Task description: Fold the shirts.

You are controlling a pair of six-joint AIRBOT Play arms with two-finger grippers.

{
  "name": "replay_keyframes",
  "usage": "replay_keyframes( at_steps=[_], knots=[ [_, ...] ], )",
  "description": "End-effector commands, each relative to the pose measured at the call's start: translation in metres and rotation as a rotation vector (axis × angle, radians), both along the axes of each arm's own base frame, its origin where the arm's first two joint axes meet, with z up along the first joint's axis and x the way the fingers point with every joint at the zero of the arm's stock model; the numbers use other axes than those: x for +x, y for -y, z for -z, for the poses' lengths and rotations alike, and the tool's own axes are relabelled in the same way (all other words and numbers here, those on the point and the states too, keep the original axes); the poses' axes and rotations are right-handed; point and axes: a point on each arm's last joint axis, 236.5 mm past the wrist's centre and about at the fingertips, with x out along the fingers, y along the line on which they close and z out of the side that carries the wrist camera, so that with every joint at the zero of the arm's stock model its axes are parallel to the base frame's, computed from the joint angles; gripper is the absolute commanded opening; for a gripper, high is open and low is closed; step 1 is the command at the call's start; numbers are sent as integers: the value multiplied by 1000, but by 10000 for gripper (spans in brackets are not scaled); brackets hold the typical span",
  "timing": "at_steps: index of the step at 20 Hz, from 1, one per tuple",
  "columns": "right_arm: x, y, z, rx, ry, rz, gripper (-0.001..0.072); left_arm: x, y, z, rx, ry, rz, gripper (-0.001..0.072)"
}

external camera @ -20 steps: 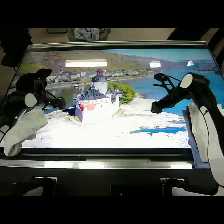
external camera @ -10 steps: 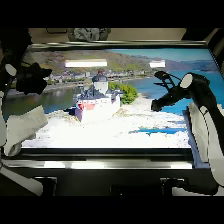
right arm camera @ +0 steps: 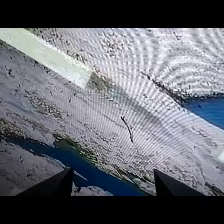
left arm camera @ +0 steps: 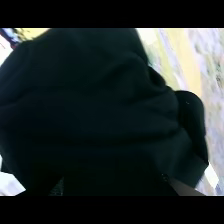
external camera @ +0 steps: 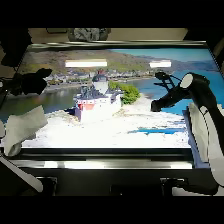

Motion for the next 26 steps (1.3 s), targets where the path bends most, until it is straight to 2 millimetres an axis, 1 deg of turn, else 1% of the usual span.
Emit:
replay_keyframes(
  at_steps=[1, 4, 7, 8, 9, 10, 11, 13, 14, 15, 16, 17, 18, 19, 20, 21, 22, 23, 24, 25, 26],
  knots=[
    [-8, -1, 1, 6, -38, 8, 602, 3, -14, 11, 3, 25, -37, 720],
    [-13, -1, 2, 5, -58, 3, 603, 12, -23, 7, 28, 74, -70, 720],
    [-13, -1, 2, 5, -59, 2, 603, 17, -24, 7, -1, 109, -96, 719],
    [-13, 0, 2, 1, -58, 2, 603, 18, -22, 9, -19, 112, -100, 593],
    [-12, 0, 2, -1, -53, 2, 603, 19, -20, 12, -43, 115, -103, 330],
    [-11, 1, 2, -3, -49, 0, 603, 20, -18, 15, -61, 116, -107, 106],
    [-10, 1, 2, -6, -44, -6, 603, 20, -15, 17, -83, 118, -108, 33],
    [-9, 3, 3, -16, -38, -10, 603, 23, -8, 13, -134, 133, -109, 24],
    [-9, 6, 3, -28, -35, -10, 604, 25, -5, 5, -136, 156, -96, 22],
    [-9, 7, 3, -35, -36, -11, 605, 29, -2, -9, -128, 186, -74, 21],
    [-9, 8, 4, -39, -34, -15, 607, 32, 2, -31, -105, 226, -45, 21],
    [-7, 8, 3, -41, -25, -26, 607, 34, 6, -59, -54, 270, -3, 20],
    [-5, 8, 0, -47, -7, -57, 606, 34, 14, -93, 9, 313, 46, 20],
    [-3, 9, -6, -55, 5, -88, 606, 31, 28, -134, 97, 355, 119, 20],
    [1, 12, -16, -73, 32, -107, 606, 25, 47, -175, 195, 394, 207, 20],
    [6, 18, -31, -101, 71, -109, 606, 15, 74, -222, 293, 439, 303, 20],
    [14, 26, -52, -139, 132, -106, 605, 1, 103, -266, 365, 486, 381, 20],
    [20, 33, -77, -173, 199, -100, 605, -19, 136, -313, 432, 542, 455, 20],
    [24, 40, -108, -206, 277, -93, 605, -41, 168, -356, 483, 599, 517, 21],
    [25, 44, -138, -229, 351, -87, 605, -70, 203, -398, 520, 661, 571, 20],
    [21, 47, -171, -247, 430, -76, 606, -101, 236, -435, 548, 720, 623, 20]
  ],
)
